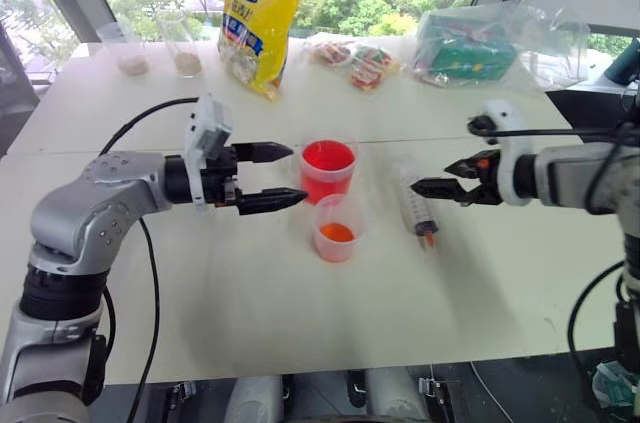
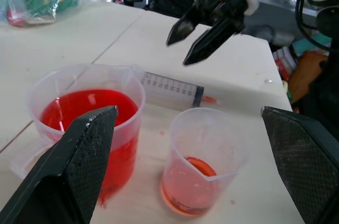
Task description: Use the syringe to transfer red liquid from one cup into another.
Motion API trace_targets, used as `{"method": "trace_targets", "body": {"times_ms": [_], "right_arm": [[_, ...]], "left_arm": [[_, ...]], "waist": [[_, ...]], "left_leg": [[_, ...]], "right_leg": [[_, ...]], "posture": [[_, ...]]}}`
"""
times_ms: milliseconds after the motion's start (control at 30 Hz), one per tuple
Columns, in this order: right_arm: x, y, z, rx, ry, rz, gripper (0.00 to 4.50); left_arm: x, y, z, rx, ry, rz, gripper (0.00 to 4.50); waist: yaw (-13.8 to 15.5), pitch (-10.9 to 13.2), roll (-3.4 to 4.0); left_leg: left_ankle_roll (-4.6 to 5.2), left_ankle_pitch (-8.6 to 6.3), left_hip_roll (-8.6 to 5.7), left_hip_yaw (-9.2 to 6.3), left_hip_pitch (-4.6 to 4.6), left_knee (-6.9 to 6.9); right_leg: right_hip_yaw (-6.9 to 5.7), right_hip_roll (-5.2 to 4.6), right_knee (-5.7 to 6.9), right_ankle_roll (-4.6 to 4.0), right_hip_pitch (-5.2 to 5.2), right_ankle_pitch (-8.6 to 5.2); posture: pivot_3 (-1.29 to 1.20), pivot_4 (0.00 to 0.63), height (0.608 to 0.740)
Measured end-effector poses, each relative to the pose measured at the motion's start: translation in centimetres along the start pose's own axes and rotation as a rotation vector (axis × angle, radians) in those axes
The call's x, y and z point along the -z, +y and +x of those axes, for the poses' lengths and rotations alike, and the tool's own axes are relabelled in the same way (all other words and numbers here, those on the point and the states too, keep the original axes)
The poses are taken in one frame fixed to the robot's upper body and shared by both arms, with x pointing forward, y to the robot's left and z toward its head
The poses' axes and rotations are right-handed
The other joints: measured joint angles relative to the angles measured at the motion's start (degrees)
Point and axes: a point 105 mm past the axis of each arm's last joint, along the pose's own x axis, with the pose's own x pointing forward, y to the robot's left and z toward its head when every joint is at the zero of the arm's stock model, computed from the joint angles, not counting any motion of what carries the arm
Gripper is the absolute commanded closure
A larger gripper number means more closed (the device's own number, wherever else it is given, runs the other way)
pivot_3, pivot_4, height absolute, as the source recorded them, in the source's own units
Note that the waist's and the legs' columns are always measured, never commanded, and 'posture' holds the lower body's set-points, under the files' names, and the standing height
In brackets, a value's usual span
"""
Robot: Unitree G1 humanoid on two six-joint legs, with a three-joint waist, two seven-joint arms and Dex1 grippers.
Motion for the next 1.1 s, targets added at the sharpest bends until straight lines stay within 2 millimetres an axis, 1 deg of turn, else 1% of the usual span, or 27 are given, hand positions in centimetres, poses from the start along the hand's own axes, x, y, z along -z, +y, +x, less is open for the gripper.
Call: {"method": "trace_targets", "body": {"times_ms": [33, 167, 333, 467, 567, 667, 733, 767, 800, 833, 1000, 1100], "right_arm": [[0.3, -0.3, 0.9, 0.009, 0.038, 0.006, 0.03], [0.8, -1.0, 2.5, 0.034, 0.096, 0.008, 0.03], [1.7, -1.2, 5.2, 0.021, 0.163, 0.015, 0.03], [0.9, -1.1, 6.7, 0.026, 0.173, -0.020, 0.03], [0.6, -1.1, 7.3, 0.035, 0.182, -0.060, 0.03], [0.6, -1.2, 7.7, 0.047, 0.192, -0.096, 0.87], [0.7, -1.6, 7.7, 0.063, 0.200, -0.106, 1.81], [0.7, -1.6, 7.7, 0.065, 0.202, -0.112, 2.45], [0.7, -1.5, 7.7, 0.061, 0.203, -0.117, 2.83], [0.7, -1.4, 7.7, 0.059, 0.204, -0.127, 3.08], [0.9, -1.3, 7.5, 0.067, 0.200, -0.144, 3.08], [1.0, -1.7, 7.0, 0.083, 0.175, -0.127, 3.08]], "left_arm": [[0.0, 0.0, 0.2, 0.002, -0.008, 0.001, 0.00], [0.3, 0.0, 0.5, -0.008, -0.014, -0.001, 0.00], [0.9, -0.2, 0.6, -0.032, -0.027, -0.010, 0.00], [1.2, -0.4, 0.8, -0.050, -0.040, -0.017, 0.00], [1.4, -0.5, 0.8, -0.057, -0.039, -0.019, 0.00], [1.3, -0.4, 0.8, -0.063, -0.042, -0.011, 0.00], [1.3, -0.5, 0.8, -0.064, -0.043, -0.002, 0.00], [1.3, -0.6, 0.8, -0.065, -0.042, -0.002, 0.00], [1.3, -0.5, 0.8, -0.067, -0.042, -0.002, 0.00], [1.3, -0.5, 0.8, -0.069, -0.042, -0.001, 0.00], [1.1, -0.5, 0.8, -0.064, -0.041, 0.008, 0.00], [0.7, -0.2, 0.8, -0.061, -0.040, 0.022, 0.00]], "waist": [[0.0, 0.0, 0.00], [-0.1, 0.0, 0.00], [-0.3, 0.0, 0.00], [-0.4, 0.0, 0.00], [-0.3, 0.0, -0.02], [-0.5, -0.1, -0.12], [-0.5, -0.1, -0.12], [-0.5, -0.1, -0.12], [-0.5, -0.1, -0.12], [-0.5, -0.1, -0.13], [-0.3, -0.1, -0.12], [-0.2, -0.1, -0.10]], "left_leg": [[0.01, 0.00, -0.01, 0.02, -0.02, 0.00], [0.03, -0.02, -0.02, 0.02, -0.04, 0.00], [0.03, -0.01, 0.01, 0.02, -0.02, -0.01], [0.01, 0.00, 0.02, 0.02, 0.02, 0.00], [0.00, 0.00, 0.02, 0.01, 0.07, 0.01], [0.00, 0.00, 0.02, 0.01, 0.16, 0.02], [-0.01, 0.01, 0.02, 0.02, 0.17, 0.02], [-0.01, 0.01, 0.03, 0.01, 0.17, 0.02], [-0.01, 0.01, 0.04, 0.00, 0.17, 0.02], [-0.01, 0.01, 0.05, -0.01, 0.18, 0.01], [-0.01, 0.01, 0.06, -0.03, 0.16, 0.00], [-0.01, 0.01, 0.04, -0.02, 0.11, 0.00]], "right_leg": [[0.00, -0.01, -0.02, 0.09, 0.00, 0.05], [0.00, -0.02, -0.05, 0.16, 0.00, 0.09], [-0.01, 0.02, 0.07, 0.18, -0.06, 0.10], [-0.01, 0.02, 0.10, 0.18, -0.04, 0.11], [-0.02, 0.02, 0.11, 0.18, 0.01, 0.11], [-0.01, 0.02, 0.11, 0.16, 0.10, 0.11], [-0.01, 0.02, 0.11, 0.14, 0.10, 0.12], [-0.01, 0.04, 0.12, 0.15, 0.10, 0.12], [-0.02, 0.05, 0.12, 0.15, 0.10, 0.12], [-0.02, 0.06, 0.13, 0.15, 0.10, 0.12], [-0.05, 0.06, 0.13, 0.15, 0.09, 0.12], [-0.06, 0.04, 0.12, 0.15, 0.05, 0.12]], "posture": [[0.00, 0.150, 0.740], [0.00, 0.150, 0.740], [0.00, 0.150, 0.740], [0.00, 0.150, 0.740], [0.00, 0.150, 0.740], [0.00, 0.150, 0.740], [0.00, 0.150, 0.740], [0.00, 0.150, 0.740], [0.00, 0.150, 0.740], [0.00, 0.150, 0.740], [0.00, 0.150, 0.740], [0.00, 0.150, 0.740]]}}
